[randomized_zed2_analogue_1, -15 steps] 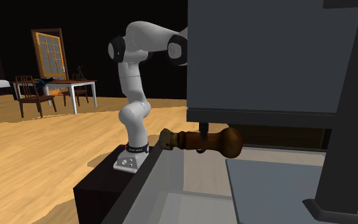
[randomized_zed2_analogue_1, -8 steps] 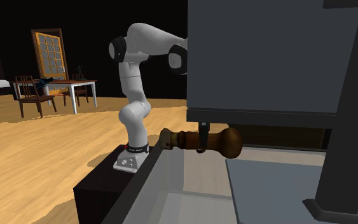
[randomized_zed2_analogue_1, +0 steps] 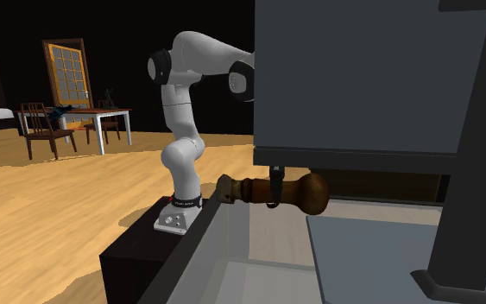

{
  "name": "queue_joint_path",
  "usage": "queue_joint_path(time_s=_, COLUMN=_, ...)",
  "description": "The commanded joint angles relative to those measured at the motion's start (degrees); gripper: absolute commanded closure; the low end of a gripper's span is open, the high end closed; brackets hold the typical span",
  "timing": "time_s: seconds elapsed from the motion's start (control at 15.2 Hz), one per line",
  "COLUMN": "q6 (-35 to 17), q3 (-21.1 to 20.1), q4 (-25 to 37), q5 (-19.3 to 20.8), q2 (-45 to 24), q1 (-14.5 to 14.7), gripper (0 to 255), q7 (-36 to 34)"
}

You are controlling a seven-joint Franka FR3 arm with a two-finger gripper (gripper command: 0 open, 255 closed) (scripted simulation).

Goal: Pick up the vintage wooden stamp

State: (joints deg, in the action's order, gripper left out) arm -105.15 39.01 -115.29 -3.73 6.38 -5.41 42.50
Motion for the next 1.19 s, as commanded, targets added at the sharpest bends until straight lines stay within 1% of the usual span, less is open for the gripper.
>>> queue_joint_path(time_s=0.0, q6=0.0, q3=0.0, q4=0.0, q5=0.0, q2=0.0, q1=0.0, gripper=255, q7=0.0)
queue_joint_path(time_s=0.99, q6=11.4, q3=-0.5, q4=10.9, q5=0.5, q2=0.8, q1=0.2, gripper=255, q7=-1.5)
queue_joint_path(time_s=1.12, q6=11.5, q3=-0.5, q4=11.0, q5=0.5, q2=0.8, q1=0.2, gripper=255, q7=-1.6)
